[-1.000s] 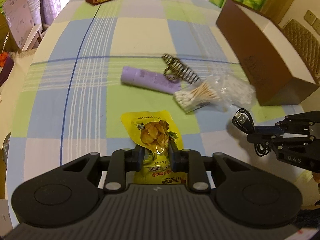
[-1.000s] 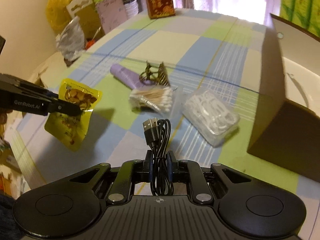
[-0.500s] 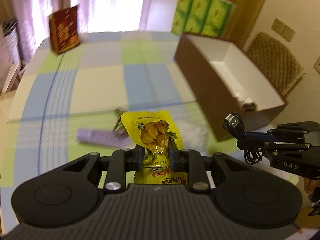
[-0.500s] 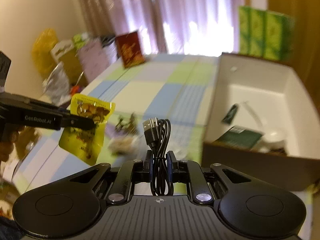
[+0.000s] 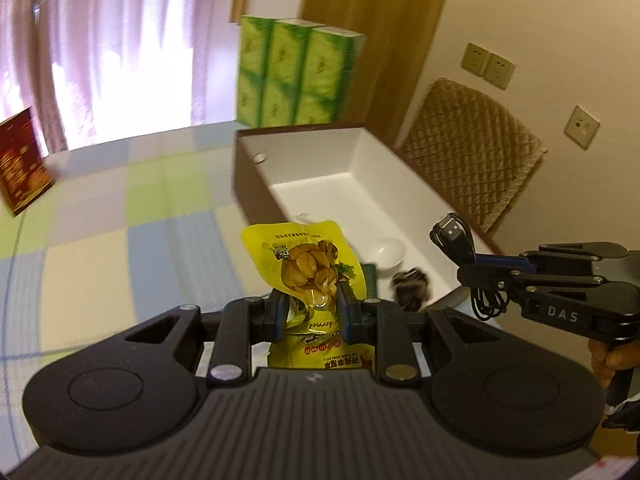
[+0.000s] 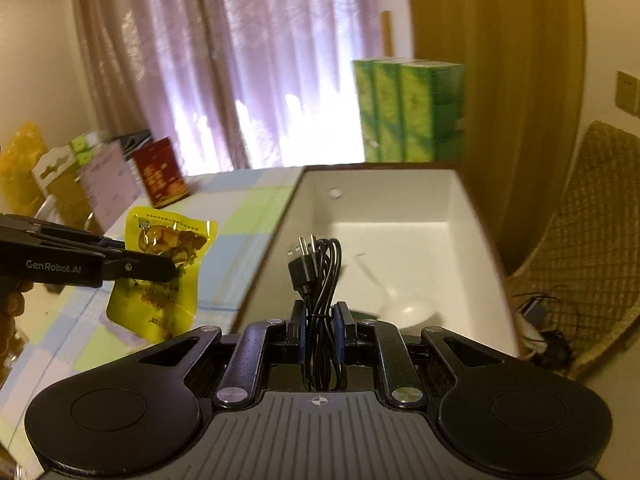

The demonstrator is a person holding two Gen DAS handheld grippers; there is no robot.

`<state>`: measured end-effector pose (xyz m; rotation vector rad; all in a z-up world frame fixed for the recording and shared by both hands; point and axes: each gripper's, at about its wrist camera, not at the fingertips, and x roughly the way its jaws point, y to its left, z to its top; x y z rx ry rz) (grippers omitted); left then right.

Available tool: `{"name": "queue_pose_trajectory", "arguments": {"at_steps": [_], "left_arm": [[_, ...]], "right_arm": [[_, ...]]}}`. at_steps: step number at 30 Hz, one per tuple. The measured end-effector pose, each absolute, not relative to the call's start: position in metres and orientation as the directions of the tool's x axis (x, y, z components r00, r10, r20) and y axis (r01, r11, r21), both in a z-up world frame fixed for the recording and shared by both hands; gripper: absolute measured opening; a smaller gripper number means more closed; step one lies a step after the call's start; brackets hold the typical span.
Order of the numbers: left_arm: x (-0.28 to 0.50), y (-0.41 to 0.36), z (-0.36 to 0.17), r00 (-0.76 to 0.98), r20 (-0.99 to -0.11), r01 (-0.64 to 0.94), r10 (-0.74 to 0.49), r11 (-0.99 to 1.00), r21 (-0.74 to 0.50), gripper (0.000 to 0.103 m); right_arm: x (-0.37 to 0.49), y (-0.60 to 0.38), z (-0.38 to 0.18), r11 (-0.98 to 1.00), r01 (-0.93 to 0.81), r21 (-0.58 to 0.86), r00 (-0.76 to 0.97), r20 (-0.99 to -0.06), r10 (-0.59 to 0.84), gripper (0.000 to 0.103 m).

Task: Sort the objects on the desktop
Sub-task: 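Carry the snack packet and cable over the brown box with both tools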

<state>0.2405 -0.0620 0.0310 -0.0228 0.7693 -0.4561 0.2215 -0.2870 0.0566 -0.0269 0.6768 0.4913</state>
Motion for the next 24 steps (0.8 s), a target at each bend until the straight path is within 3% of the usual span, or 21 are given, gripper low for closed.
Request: {"name": "queue_pose_trajectory", "arguments": {"at_steps": [9, 24], "left_arm": [[0.283, -0.112, 0.031, 0.601, -0.671, 0.427, -0.435, 0.884, -0.191, 0.02], [0.382, -0.169, -0.017, 0.523, -0.782, 0.391, -0.34, 0.91, -0.135, 0.02]], "right_arm": [[0.263, -0.313, 0.054, 0.905, -0.397, 0.153, 0.678, -0.615, 0.402, 0.011], [0.362, -0.319, 0.014, 0.908, -0.399, 0.127, 0.607, -0.706, 0.365, 0.011]]}}
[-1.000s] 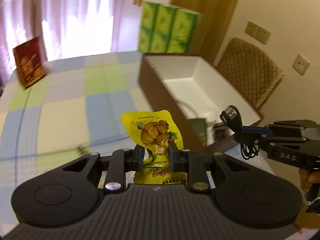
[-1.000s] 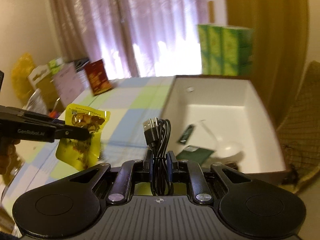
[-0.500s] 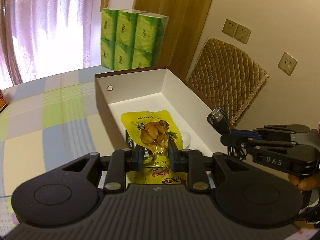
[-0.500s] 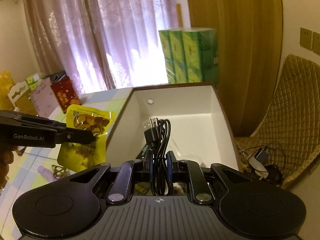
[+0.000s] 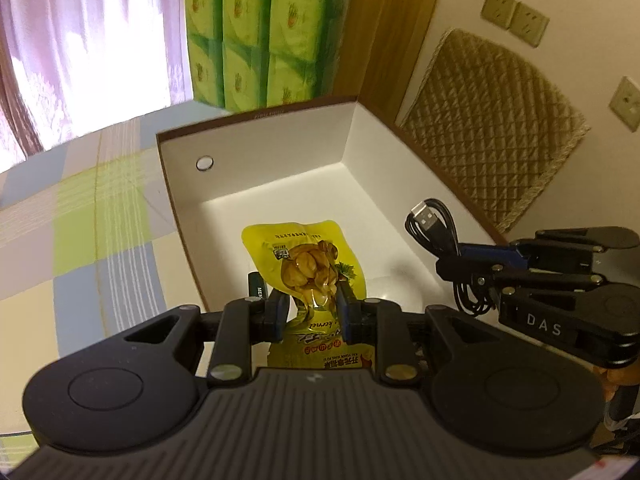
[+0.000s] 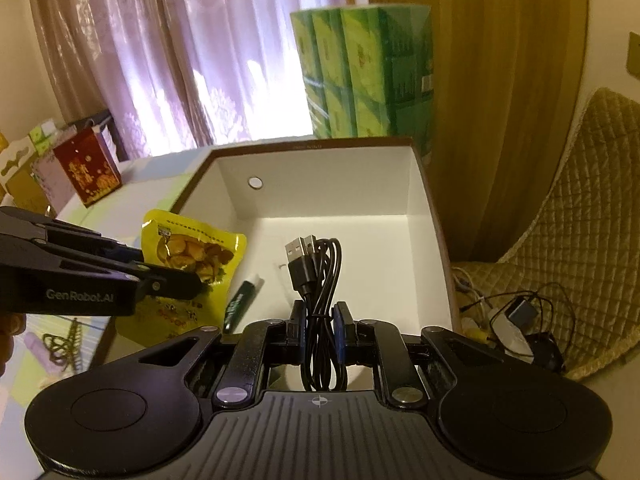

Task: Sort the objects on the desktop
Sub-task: 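Carry the snack packet and cable over the brown box with both tools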

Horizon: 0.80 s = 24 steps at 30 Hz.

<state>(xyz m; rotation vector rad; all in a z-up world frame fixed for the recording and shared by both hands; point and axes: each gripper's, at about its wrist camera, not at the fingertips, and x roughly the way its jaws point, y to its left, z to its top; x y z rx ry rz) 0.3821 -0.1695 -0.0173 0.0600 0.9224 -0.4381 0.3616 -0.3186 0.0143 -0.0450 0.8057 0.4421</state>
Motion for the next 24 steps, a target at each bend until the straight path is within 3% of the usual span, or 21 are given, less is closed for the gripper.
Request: {"name": "queue_pose_trajectory", "arguments": {"at_steps": [10, 24], "left_arm": [[0.428, -0.189, -0.053, 0.458, -0.843, 0.364, -0.282, 0.925, -0.112, 0.02], [0.458, -0.203, -0.082, 0.406, -0.879, 0.365, -0.251, 0.926, -0.096, 0.021]], "right_arm": [[0.415, -0.312, -0.011, 0.907, -0.409, 0.1, 0.546, -0.77, 0.331, 0.011], [0.433, -0.311, -0.022, 0.905, -0.417, 0.086, 0.523, -0.792, 0.316, 0.011]]}}
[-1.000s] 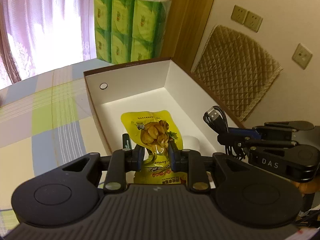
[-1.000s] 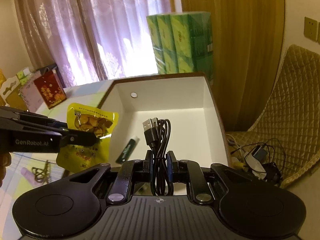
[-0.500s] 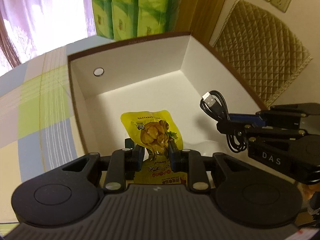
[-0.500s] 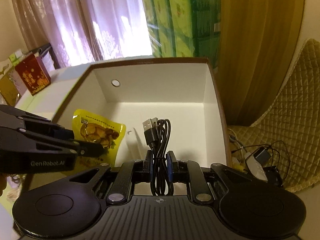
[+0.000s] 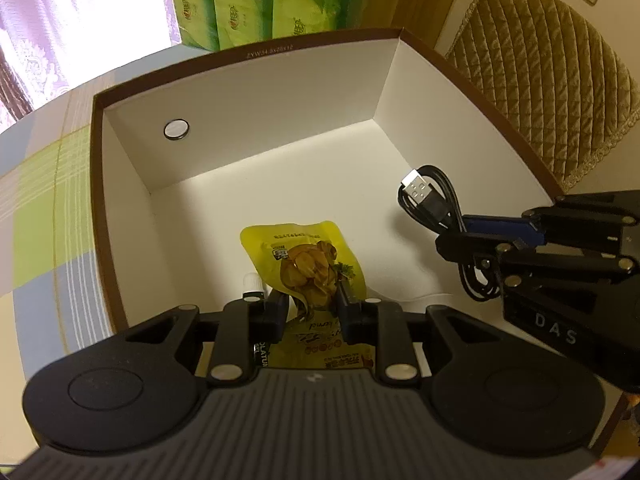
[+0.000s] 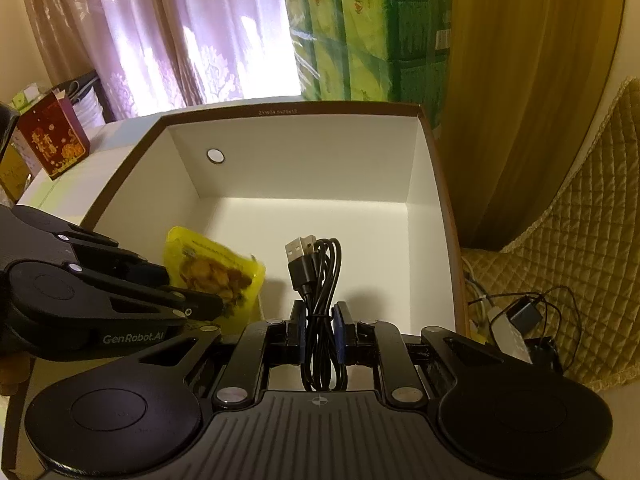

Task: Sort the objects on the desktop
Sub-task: 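Carry the snack packet and cable over the brown box with both tools, then open both tools to drop the packet and cable into the box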

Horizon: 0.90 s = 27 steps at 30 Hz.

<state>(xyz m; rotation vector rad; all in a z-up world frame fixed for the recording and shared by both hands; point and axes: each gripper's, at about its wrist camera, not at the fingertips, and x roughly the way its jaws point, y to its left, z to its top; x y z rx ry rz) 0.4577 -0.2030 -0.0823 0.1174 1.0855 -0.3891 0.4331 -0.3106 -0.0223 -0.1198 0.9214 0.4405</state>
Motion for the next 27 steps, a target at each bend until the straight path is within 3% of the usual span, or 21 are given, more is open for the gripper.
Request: {"name": "queue_pose_trajectory", "arguments": {"at_steps": [5, 12, 27], "left_arm": [[0.459, -0.204, -0.086, 0.411, -0.881, 0.371, -0.235, 0.926, -0.074, 0.024], [0.455, -0.204, -0.081, 0.427, -0.871, 0.379, -0.241, 0.923, -0.069, 0.037], [0.453, -0.197, -0.065, 0.466, -0.845, 0.377, -0.263, 0.923, -0.08, 0.044]], "right_arm": [[0.434, -0.312, -0.025, 0.904, -0.42, 0.081, 0.518, -0.796, 0.312, 0.011], [0.432, -0.308, -0.028, 0.899, -0.435, 0.052, 0.515, -0.805, 0.296, 0.011], [0.428, -0.309, -0.025, 0.888, -0.458, 0.033, 0.525, -0.796, 0.3, 0.013]]}}
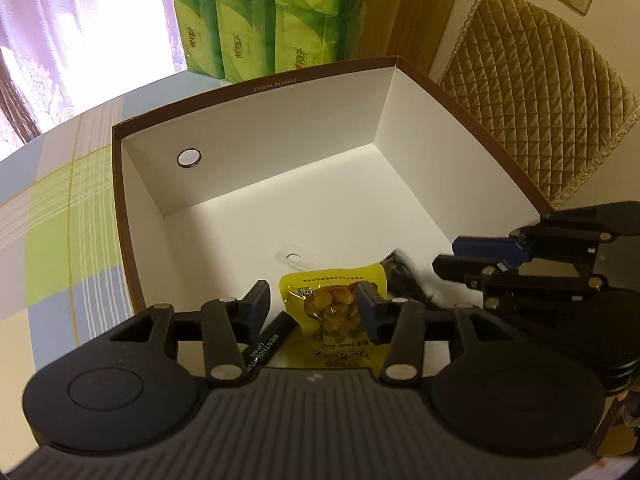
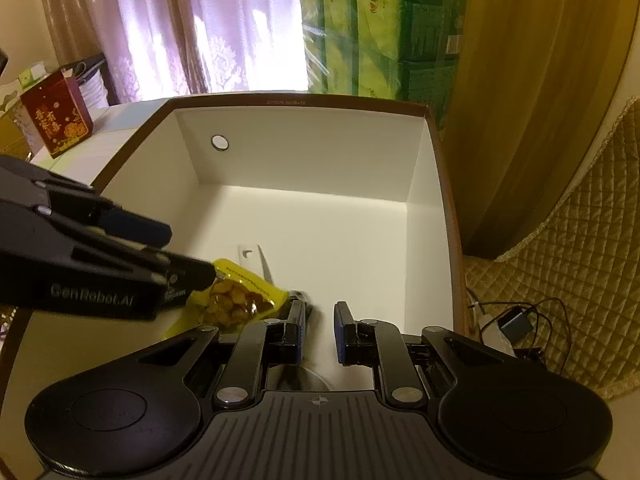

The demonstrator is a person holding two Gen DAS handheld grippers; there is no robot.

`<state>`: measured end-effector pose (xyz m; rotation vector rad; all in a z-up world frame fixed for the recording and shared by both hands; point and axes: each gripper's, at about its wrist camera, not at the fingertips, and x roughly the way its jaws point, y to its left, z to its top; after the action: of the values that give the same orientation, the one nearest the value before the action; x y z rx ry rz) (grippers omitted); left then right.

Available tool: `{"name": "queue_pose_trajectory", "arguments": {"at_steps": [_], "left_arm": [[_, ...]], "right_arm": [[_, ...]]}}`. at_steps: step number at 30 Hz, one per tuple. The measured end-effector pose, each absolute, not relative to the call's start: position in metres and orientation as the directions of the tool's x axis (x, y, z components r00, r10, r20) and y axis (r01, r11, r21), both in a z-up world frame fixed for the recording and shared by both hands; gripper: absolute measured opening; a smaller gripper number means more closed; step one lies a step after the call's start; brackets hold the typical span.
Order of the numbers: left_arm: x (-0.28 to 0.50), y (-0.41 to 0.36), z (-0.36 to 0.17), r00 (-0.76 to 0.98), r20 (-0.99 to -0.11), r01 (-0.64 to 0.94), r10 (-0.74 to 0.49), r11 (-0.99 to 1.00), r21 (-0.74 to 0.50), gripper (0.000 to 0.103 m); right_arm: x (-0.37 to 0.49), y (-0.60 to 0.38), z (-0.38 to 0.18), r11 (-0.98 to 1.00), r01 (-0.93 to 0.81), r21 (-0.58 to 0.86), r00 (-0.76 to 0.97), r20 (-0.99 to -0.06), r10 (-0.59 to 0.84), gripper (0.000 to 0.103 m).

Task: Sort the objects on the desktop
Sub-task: 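Open both tools to drop the packet and cable into the box, then withdraw both tools from the box back toward the table items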

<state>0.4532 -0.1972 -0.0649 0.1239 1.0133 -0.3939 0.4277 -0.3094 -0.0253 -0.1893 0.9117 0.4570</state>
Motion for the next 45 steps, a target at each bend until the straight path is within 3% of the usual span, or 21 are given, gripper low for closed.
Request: {"name": "queue_pose_trajectory", "arguments": {"at_steps": [1, 3, 4, 6, 8, 11, 13, 15, 18, 28, 35, 45], "left_arm": [[0.453, -0.197, -0.063, 0.469, -0.842, 0.376, -0.266, 0.923, -0.083, 0.046], [0.451, -0.195, -0.06, 0.473, -0.836, 0.378, -0.279, 0.921, -0.094, 0.051], [0.449, -0.195, -0.057, 0.473, -0.833, 0.381, -0.286, 0.919, -0.099, 0.06], [0.444, -0.195, -0.052, 0.484, -0.826, 0.388, -0.29, 0.917, -0.095, 0.069], [0.438, -0.193, -0.047, 0.495, -0.818, 0.397, -0.294, 0.914, -0.088, 0.071], [0.427, -0.187, -0.04, 0.505, -0.808, 0.394, -0.304, 0.914, -0.097, 0.08], [0.42, -0.181, -0.036, 0.509, -0.804, 0.385, -0.308, 0.917, -0.107, 0.085], [0.412, -0.176, -0.032, 0.511, -0.806, 0.368, -0.299, 0.923, -0.109, 0.085], [0.401, -0.168, -0.025, 0.513, -0.805, 0.347, -0.296, 0.93, -0.121, 0.086], [0.359, -0.146, 0.005, 0.569, -0.783, 0.277, -0.251, 0.955, -0.105, 0.093], [0.33, -0.128, 0.018, 0.616, -0.763, 0.206, -0.196, 0.975, -0.084, 0.093], [0.282, -0.119, 0.027, 0.654, -0.738, 0.215, -0.167, 0.976, -0.03, 0.093]], "right_arm": [[0.425, -0.31, -0.024, 0.886, -0.462, 0.035, 0.523, -0.796, 0.304, 0.015], [0.419, -0.313, -0.019, 0.883, -0.467, 0.044, 0.528, -0.787, 0.318, 0.029], [0.415, -0.314, -0.017, 0.88, -0.473, 0.052, 0.53, -0.781, 0.331, 0.032], [0.405, -0.314, -0.012, 0.876, -0.479, 0.056, 0.543, -0.765, 0.346, 0.055], [0.394, -0.315, -0.008, 0.879, -0.476, 0.041, 0.566, -0.75, 0.342, 0.068], [0.381, -0.317, -0.002, 0.882, -0.469, 0.055, 0.576, -0.737, 0.353, 0.071], [0.373, -0.318, 0.001, 0.888, -0.454, 0.073, 0.582, -0.73, 0.358, 0.081], [0.365, -0.319, 0.005, 0.894, -0.441, 0.082, 0.593, -0.721, 0.359, 0.092], [0.353, -0.318, 0.01, 0.902, -0.423, 0.086, 0.608, -0.711, 0.353, 0.099], [0.322, -0.307, 0.022, 0.926, -0.376, 0.041, 0.655, -0.695, 0.297, 0.101], [0.299, -0.295, 0.028, 0.93, -0.363, -0.054, 0.704, -0.67, 0.236, 0.101], [0.265, -0.282, 0.035, 0.93, -0.364, -0.055, 0.713, -0.659, 0.24, 0.101]]}}
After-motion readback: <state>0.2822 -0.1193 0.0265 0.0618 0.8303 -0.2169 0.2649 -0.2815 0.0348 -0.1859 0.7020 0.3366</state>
